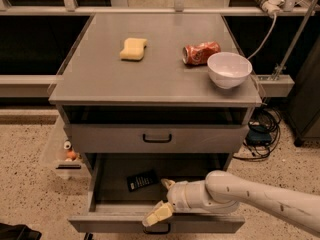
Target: Pick rxbar chocolate from middle drawer and place on counter
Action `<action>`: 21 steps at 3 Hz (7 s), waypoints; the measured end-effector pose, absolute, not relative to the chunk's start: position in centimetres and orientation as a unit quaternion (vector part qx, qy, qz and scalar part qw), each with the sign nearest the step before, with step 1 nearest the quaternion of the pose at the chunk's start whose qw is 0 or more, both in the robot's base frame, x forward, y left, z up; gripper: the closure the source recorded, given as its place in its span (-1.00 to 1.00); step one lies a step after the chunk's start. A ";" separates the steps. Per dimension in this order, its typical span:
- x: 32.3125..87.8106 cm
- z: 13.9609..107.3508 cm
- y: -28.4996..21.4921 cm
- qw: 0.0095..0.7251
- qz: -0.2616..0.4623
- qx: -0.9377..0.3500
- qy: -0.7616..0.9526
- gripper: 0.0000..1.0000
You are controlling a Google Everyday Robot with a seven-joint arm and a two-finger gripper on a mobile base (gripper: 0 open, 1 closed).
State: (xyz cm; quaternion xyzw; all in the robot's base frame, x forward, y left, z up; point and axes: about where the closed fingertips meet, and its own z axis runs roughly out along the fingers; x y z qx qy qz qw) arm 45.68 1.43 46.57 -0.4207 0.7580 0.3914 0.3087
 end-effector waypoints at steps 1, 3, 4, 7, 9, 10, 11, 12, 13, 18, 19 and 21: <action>47.9 44.6 1.7 0.334 0.323 -0.434 0.772 -1.00; 56.9 46.5 -1.7 0.404 0.173 -0.423 0.793 -1.00; 57.4 46.7 -2.0 0.410 0.164 -0.418 0.794 -1.00; 56.0 42.6 4.5 0.422 0.163 -0.439 0.776 -1.00; 56.5 41.5 4.8 0.415 0.158 -0.449 0.775 -1.00; 57.0 39.9 5.6 0.401 0.154 -0.476 0.768 -1.00; 57.1 38.4 6.4 0.384 0.158 -0.494 0.764 -1.00; 56.8 36.7 7.3 0.361 0.172 -0.508 0.763 -1.00; 56.4 35.0 7.6 0.333 0.189 -0.517 0.766 -1.00; 56.0 34.7 7.4 0.306 0.211 -0.521 0.768 0.92; 56.0 35.4 7.4 0.306 0.211 -0.521 0.768 1.00; 55.8 37.3 5.4 0.332 0.203 -0.506 0.769 1.00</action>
Offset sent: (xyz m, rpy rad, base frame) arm 0.1460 -0.0436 -0.0017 -0.3551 -0.3668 -0.2940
